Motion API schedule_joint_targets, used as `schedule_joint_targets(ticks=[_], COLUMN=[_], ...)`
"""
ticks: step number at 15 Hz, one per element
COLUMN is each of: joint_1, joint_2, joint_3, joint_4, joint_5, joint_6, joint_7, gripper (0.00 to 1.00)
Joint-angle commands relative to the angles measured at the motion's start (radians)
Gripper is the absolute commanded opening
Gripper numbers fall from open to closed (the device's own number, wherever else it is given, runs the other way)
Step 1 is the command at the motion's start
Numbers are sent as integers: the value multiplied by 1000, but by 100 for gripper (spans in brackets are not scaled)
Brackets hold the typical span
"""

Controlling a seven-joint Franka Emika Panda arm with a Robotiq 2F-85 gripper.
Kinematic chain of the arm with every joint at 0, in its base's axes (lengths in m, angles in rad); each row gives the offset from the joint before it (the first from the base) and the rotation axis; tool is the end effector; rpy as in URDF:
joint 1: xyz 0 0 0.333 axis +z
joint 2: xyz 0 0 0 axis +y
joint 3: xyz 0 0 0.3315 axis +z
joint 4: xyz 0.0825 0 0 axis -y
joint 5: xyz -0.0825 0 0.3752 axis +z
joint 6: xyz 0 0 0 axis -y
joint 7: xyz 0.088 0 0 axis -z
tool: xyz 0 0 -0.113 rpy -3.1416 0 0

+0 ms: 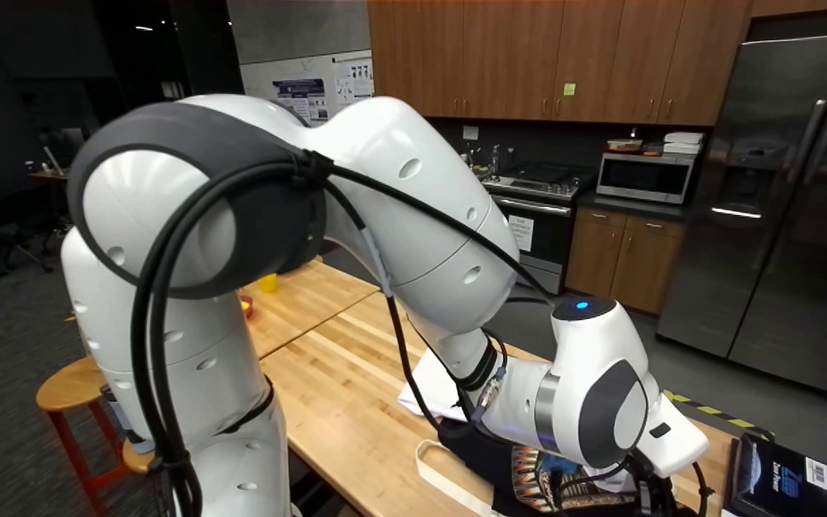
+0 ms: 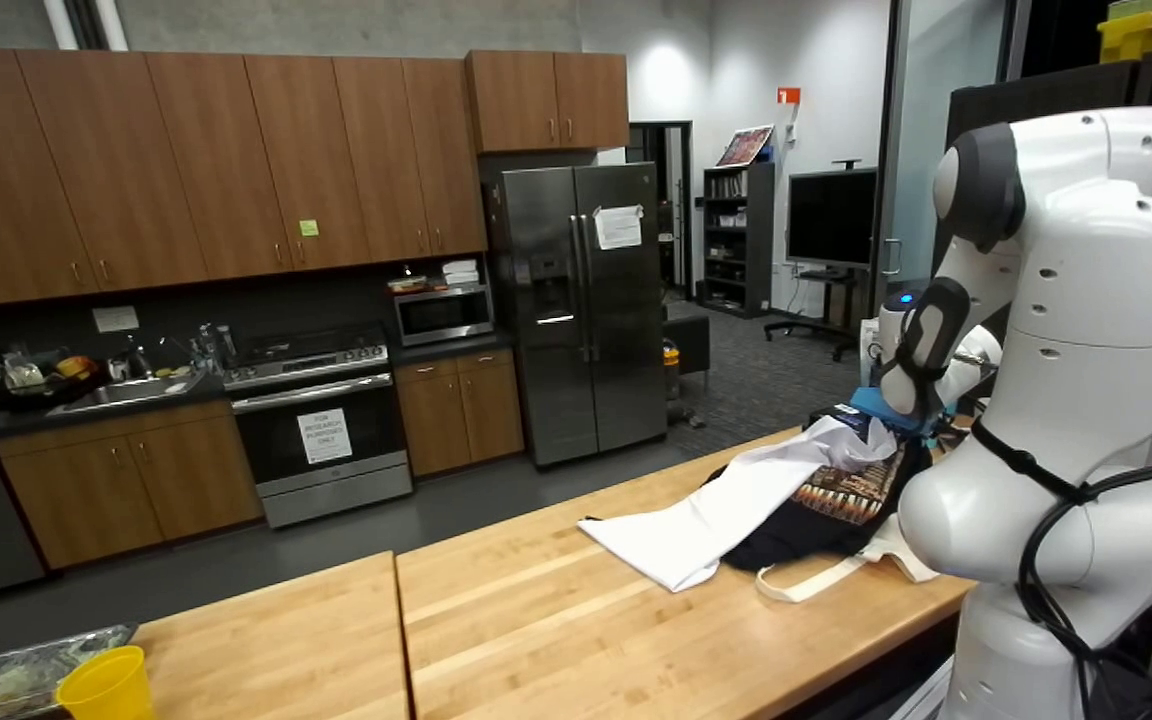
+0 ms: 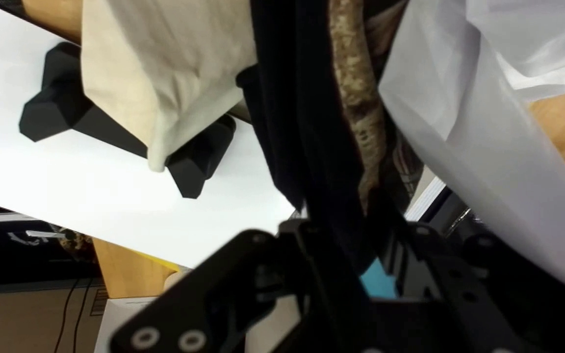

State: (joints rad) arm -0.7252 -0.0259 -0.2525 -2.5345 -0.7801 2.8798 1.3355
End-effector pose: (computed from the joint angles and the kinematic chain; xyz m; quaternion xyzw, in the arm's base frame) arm 0.2966 -0.3697 0.3298 0.6795 -0.6949 0.1974 0.1283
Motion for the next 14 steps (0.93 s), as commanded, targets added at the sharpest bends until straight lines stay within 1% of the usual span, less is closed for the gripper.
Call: schedule_joint_targets(ticks=[1,2,4,6,7,8,9,11,12,14], joint_1=[2,5,6,27,37,93,103,84,67,51], joint_2=[7,4,-5,-36,-58,-100,-136,-212,-250,-324], joint_3=[-2,0,-4,6,8,-32,-34,-39,-29,-11], joint_4=[4,-1,-12,-37,-36,-36,-13,31,56,101], joint_5=[45,68,134,296,368,445,468,370,324,289], joint_6=[26,31,46,21,-17,-58,-144,-230,-274,-353], joint_7=[-35,-45,-105,-243,-322,-420,-479,-465,-451,-483], gripper=[1,0,0,1,1,1,1,1,1,1])
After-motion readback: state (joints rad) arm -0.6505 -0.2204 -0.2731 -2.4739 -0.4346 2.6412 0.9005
